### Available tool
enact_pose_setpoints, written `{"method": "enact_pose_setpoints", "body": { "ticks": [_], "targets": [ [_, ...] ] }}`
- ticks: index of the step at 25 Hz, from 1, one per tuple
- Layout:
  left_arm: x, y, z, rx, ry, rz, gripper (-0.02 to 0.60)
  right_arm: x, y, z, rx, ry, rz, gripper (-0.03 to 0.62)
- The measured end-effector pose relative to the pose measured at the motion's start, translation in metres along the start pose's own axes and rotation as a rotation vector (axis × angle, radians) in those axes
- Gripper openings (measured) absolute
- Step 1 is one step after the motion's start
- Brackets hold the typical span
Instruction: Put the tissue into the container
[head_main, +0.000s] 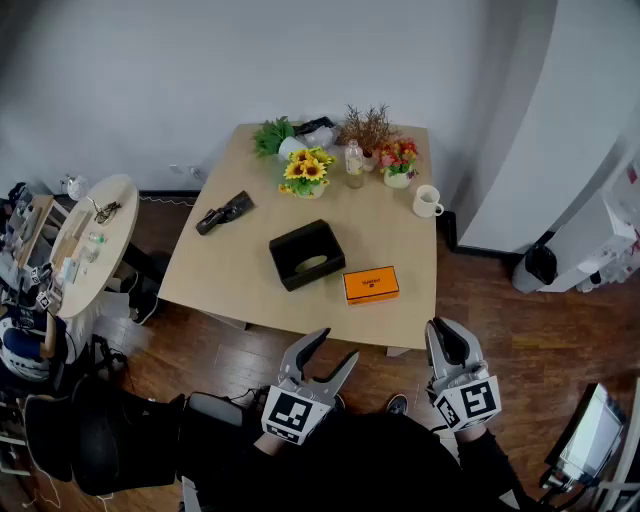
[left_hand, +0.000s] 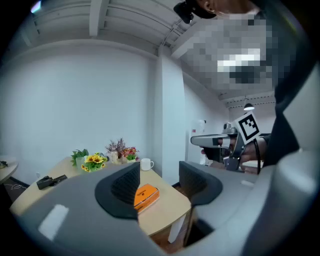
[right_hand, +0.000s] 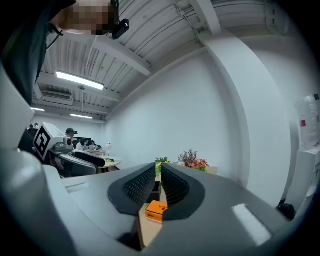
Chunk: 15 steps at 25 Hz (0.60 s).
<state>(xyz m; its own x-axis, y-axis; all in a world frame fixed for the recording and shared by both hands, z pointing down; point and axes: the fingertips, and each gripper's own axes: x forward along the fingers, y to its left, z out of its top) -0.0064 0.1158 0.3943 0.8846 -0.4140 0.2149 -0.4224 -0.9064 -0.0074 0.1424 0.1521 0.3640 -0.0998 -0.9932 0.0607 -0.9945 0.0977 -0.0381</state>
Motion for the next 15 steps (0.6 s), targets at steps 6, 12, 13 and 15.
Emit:
{"method": "enact_pose_setpoints", "body": {
  "ticks": [6, 12, 13, 15],
  "targets": [
    [-0.007, 0.016, -0.001, 0.002, -0.008, 0.002, 0.230, 0.010, 0.008, -0.001, -0.012, 0.009, -0.008, 0.035],
    [-0.019, 0.035, 0.000, -0.021, -0.037, -0.003, 0.230, 0.023, 0.021, -0.001, -0.031, 0.024, -0.024, 0.035],
    [-0.021, 0.039, -0.001, -0.022, -0.042, -0.005, 0.231, 0.026, 0.024, -0.001, -0.034, 0.025, -0.028, 0.035],
    [-0.025, 0.047, -0.004, -0.028, -0.048, -0.009, 0.230, 0.031, 0.031, -0.003, -0.038, 0.030, -0.035, 0.035]
  ]
}}
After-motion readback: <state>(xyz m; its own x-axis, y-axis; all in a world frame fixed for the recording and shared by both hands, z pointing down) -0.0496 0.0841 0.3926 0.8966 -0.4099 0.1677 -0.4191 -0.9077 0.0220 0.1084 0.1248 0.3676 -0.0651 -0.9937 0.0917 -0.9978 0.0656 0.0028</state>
